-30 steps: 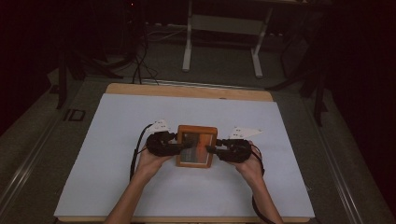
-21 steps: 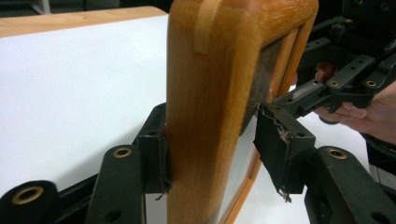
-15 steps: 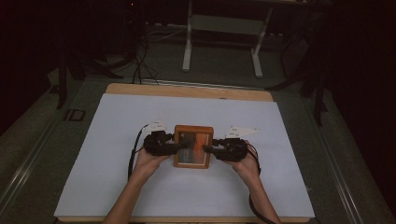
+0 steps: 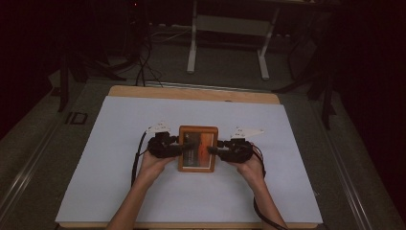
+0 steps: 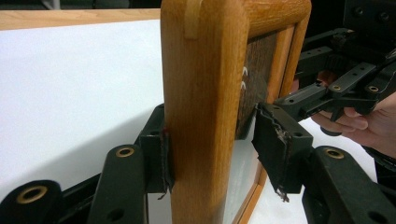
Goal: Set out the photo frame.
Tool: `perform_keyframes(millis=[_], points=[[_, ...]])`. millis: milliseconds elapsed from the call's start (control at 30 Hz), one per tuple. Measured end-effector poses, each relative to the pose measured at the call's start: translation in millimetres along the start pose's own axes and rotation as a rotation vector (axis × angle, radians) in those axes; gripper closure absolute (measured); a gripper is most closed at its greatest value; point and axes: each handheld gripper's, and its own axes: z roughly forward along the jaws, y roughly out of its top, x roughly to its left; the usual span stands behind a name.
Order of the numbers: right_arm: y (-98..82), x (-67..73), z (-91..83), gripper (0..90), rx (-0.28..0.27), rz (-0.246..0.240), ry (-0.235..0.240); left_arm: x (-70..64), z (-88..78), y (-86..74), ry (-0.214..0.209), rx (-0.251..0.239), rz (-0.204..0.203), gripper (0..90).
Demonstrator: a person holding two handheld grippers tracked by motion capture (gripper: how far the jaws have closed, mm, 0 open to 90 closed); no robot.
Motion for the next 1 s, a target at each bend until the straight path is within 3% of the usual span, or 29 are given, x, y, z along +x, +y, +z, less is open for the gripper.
perform_keyframes(millis=[333,633,1000], points=[[2.2,-2.6,2.1,60.4,0.015,0.008,-0.005,1.5,2.1,1.1,0.010,0.007,-0.023,49.5],[2.2,1.0,-0.3,59.7,0.030,-0.020,-0.023,-1.8,1.9,0.5,0.029,0.030,-0.004,45.4],[6.2,3.4,0.5,41.0,0.010,-0.016,-0.047,0.2,-5.2,-3.7,0.021,0.007,-0.019,41.3]])
